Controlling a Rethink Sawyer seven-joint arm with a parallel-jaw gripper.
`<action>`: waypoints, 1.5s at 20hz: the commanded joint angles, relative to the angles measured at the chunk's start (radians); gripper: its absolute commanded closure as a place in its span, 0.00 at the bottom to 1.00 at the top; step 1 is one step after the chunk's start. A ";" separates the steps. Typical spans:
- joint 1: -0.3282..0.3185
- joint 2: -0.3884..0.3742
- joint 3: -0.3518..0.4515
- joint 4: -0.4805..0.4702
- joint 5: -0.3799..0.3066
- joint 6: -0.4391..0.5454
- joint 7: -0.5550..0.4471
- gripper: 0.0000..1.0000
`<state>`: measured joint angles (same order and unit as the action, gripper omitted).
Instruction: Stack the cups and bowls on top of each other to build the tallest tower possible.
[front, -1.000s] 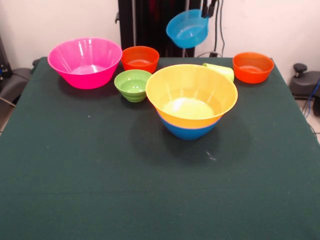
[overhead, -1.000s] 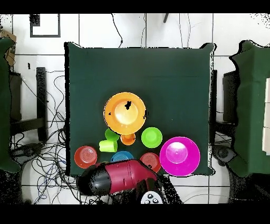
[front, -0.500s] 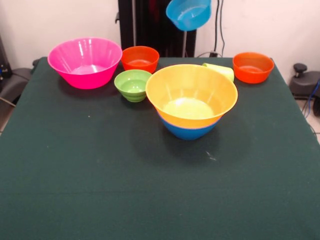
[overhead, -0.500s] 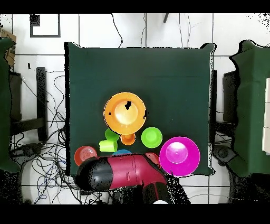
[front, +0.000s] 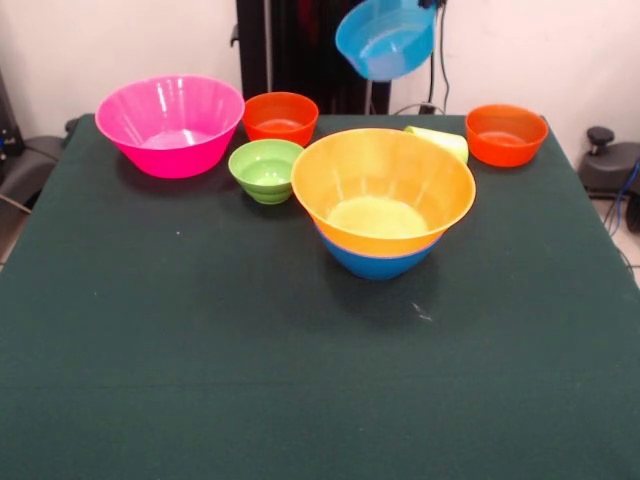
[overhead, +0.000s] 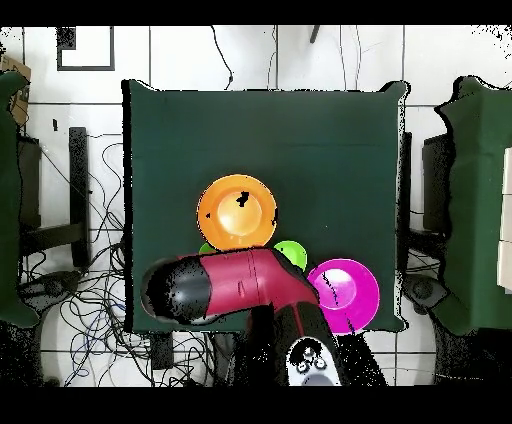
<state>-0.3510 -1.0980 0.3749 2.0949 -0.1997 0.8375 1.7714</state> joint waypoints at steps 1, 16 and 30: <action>0.006 0.226 0.056 -0.248 -0.145 0.084 -0.106 1.00; 0.017 0.408 0.034 -0.473 -0.183 0.088 -0.097 1.00; 0.055 0.419 0.010 -0.386 -0.185 0.051 -0.039 1.00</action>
<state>-0.3019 -0.6768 0.3808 1.6714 -0.3378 0.8379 1.7714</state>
